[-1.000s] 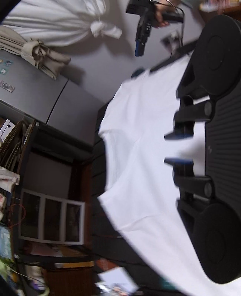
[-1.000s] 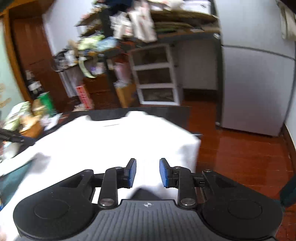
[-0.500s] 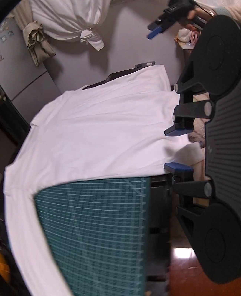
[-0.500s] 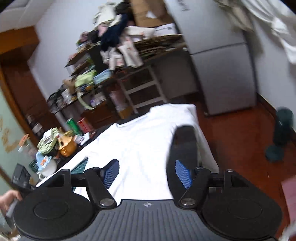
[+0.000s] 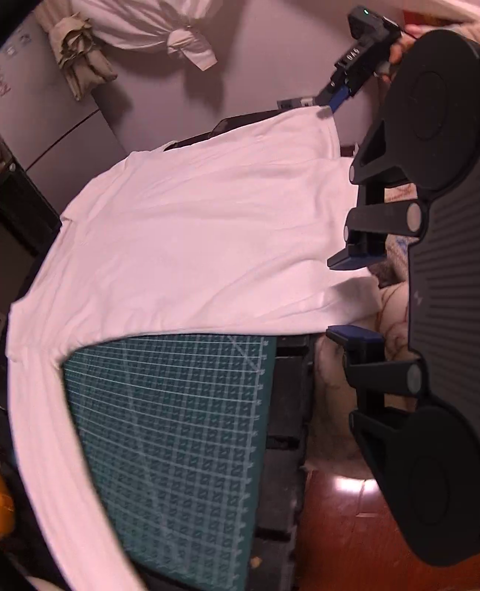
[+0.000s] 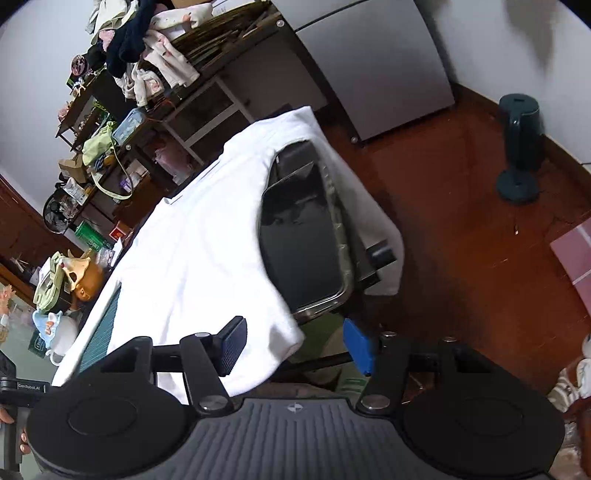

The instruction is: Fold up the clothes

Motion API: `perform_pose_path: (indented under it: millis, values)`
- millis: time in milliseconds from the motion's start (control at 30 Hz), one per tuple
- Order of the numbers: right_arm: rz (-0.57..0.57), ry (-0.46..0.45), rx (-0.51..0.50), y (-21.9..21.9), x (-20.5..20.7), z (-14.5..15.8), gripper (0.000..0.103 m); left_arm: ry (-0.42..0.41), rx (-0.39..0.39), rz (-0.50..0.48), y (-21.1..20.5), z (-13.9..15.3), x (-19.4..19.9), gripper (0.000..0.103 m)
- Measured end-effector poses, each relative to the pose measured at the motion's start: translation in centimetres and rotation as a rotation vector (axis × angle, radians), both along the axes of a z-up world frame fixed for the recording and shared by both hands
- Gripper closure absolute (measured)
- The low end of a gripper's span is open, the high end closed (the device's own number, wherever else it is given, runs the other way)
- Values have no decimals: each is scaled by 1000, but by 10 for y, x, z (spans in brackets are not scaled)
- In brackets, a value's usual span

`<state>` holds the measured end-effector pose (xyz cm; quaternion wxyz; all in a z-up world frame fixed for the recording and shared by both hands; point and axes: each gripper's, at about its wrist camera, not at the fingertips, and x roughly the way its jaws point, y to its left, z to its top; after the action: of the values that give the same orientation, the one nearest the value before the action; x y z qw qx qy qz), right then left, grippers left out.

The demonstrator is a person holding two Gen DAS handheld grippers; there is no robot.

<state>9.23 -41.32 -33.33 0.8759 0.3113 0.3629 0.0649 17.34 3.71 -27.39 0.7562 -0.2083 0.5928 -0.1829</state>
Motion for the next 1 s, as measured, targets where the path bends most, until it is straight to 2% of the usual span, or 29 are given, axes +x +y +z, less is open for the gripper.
perform_pose_path:
  millis: [33, 67, 100, 133, 200, 367, 467, 500, 533, 667, 700, 767, 800, 867, 933, 1000]
  values:
    - [-2, -7, 22, 0, 0, -2, 83, 0, 7, -4, -2, -2, 2, 75]
    - [-16, -2, 27, 1, 1, -3, 92, 2, 18, -6, -5, -3, 4, 77]
    - [-27, -2, 20, 3, 1, -3, 96, 3, 27, -8, -7, -5, 5, 92]
    - [-37, -2, 12, 5, 1, -2, 97, 7, 35, -12, -4, -4, 3, 98]
    - [-44, -13, 13, 5, -4, 1, 97, 9, 37, -13, -1, -3, 0, 98]
    - [-88, -73, 23, 5, -19, 27, 98, -48, -27, 32, 32, 34, -15, 99]
    - [-99, -77, 27, 5, -23, 32, 98, -66, -26, 36, 45, 43, -20, 99]
    - [-100, -69, 24, 5, -23, 31, 98, -68, -14, 35, 49, 43, -22, 99]
    - [-101, -19, -8, 6, -20, 24, 98, -30, -5, 26, 52, 31, -24, 98]
    - [-104, 51, -7, 8, -17, 6, 96, 39, -38, 40, 55, 6, -29, 94]
    - [-113, 57, -14, 8, -18, 6, 92, 47, -51, 52, 58, 3, -31, 92]
    - [-131, 66, -28, 8, -21, 6, 91, 51, -77, 80, 66, 1, -36, 83]
    - [-138, 65, -21, 5, -23, 6, 91, 46, -75, 84, 67, 2, -36, 75]
    - [-151, 63, -8, 1, -27, 6, 89, 37, -71, 93, 68, 5, -36, 73]
    - [-170, 55, 16, -4, -31, 6, 76, 20, -68, 96, 69, 7, -36, 70]
    - [-181, 50, 29, -3, -31, 7, 76, 19, -74, 103, 68, 7, -34, 70]
